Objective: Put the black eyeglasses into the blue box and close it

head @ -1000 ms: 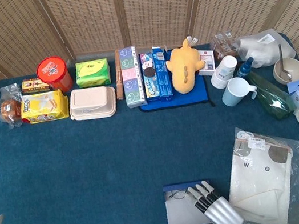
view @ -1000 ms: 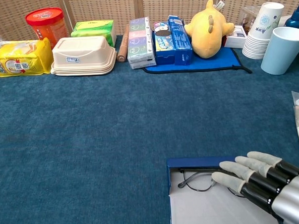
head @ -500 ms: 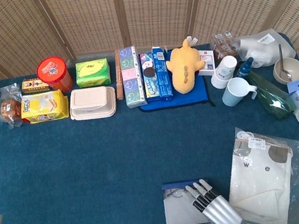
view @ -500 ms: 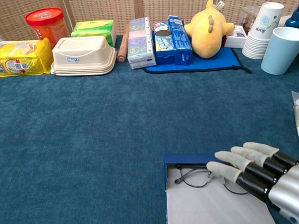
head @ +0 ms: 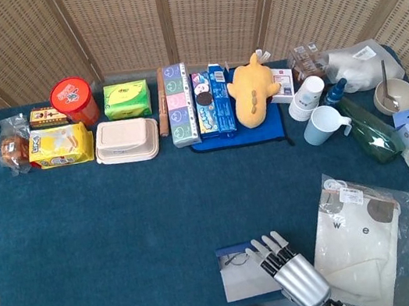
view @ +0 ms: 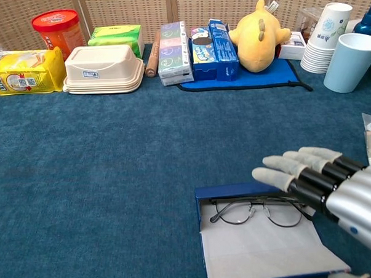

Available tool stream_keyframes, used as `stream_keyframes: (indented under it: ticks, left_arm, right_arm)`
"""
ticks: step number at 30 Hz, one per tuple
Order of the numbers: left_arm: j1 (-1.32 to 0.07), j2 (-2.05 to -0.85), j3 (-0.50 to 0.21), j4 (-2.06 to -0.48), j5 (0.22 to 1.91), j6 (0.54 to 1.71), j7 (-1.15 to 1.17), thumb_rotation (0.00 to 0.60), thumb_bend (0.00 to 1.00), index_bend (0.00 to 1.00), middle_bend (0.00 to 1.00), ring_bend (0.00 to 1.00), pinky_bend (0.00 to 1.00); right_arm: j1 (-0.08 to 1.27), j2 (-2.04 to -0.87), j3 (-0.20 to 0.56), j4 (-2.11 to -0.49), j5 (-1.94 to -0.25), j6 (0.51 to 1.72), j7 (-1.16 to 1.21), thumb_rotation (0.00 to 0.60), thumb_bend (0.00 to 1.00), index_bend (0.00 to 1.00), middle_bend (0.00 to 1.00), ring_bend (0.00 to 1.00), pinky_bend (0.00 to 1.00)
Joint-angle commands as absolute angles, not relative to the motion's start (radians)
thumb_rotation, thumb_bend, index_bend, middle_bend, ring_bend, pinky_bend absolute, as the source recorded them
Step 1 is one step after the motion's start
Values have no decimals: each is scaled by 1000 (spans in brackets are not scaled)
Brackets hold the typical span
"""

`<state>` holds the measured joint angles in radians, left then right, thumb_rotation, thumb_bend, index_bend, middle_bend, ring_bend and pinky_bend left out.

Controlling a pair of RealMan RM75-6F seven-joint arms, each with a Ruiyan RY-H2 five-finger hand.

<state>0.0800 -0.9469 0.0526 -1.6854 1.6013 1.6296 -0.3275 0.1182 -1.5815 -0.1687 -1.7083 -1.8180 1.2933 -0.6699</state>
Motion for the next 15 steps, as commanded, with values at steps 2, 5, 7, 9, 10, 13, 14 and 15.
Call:
stream_keyframes:
  ticks: [2,5,7,9,10,13,14,15]
  left_arm:
    - [80,-950,51,-1680,1600,1629,-332,587,282,64,96,70,0]
    - [80,-953,51,-1676,1599,1628,-333,590,282,63,96,70,0]
    - [81,-955,52,-1673,1598,1626,-335,591,282,63,97,70,0]
    - [83,-957,53,-1668,1594,1624,-338,587,283,63,97,70,0]
    - [83,-958,52,-1666,1593,1624,-339,588,282,63,97,70,0]
    - [84,-959,51,-1659,1591,1625,-344,587,282,63,97,70,0]
    - [85,-959,51,-1657,1590,1625,-347,587,282,63,97,70,0]
    - [85,-960,51,-1655,1589,1625,-348,584,282,63,97,70,0]
  right_arm:
    - [130,-1578,-149,-1719,-1805,1282,-672,599,115,0,0,0,54]
    - [136,-1580,-140,-1724,-1801,1276,-673,600,112,0,0,0,58]
    - [139,-1583,-135,-1725,-1800,1272,-676,600,120,0,1,0,60]
    - [144,-1590,-128,-1725,-1791,1261,-682,600,139,31,12,0,63]
    - [145,-1593,-125,-1725,-1788,1258,-685,600,148,56,18,0,63]
    - [151,-1602,-121,-1727,-1781,1245,-691,600,200,177,48,0,67]
    - [154,-1605,-119,-1728,-1780,1242,-693,600,221,216,58,3,68]
    - [155,-1607,-118,-1728,-1778,1240,-695,600,241,254,69,9,71]
